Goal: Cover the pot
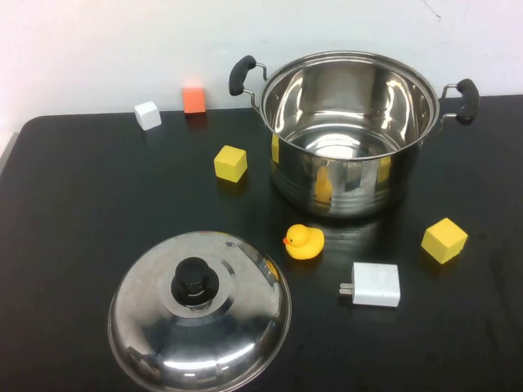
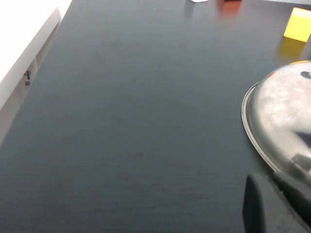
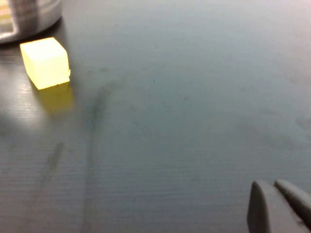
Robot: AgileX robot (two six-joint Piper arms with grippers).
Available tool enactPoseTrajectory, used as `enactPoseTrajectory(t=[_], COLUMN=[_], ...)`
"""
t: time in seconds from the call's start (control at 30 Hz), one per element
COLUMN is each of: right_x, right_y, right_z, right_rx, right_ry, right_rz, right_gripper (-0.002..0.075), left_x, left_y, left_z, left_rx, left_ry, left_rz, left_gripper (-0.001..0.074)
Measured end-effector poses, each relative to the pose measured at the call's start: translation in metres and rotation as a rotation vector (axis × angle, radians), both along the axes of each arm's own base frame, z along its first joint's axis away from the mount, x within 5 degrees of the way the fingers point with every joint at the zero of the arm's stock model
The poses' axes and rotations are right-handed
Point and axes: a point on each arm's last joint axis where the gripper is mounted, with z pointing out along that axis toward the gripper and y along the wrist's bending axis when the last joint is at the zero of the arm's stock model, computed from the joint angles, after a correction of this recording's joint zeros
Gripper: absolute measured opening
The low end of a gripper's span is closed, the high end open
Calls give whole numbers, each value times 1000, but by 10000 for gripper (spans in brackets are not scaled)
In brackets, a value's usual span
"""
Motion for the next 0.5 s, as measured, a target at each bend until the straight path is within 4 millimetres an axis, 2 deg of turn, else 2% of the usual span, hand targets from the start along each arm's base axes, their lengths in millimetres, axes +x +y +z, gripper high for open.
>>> enactPoseTrajectory(t=[0.5], right_x=[0], right_y=[0], right_z=[0], right_rx=[0], right_ry=[0], right_rz=[0], right_gripper=[-2], left_x=[0], left_y=[-1], left_z=[0], left_rx=[-38], left_ry=[2], left_rz=[-3], left_gripper=[-3])
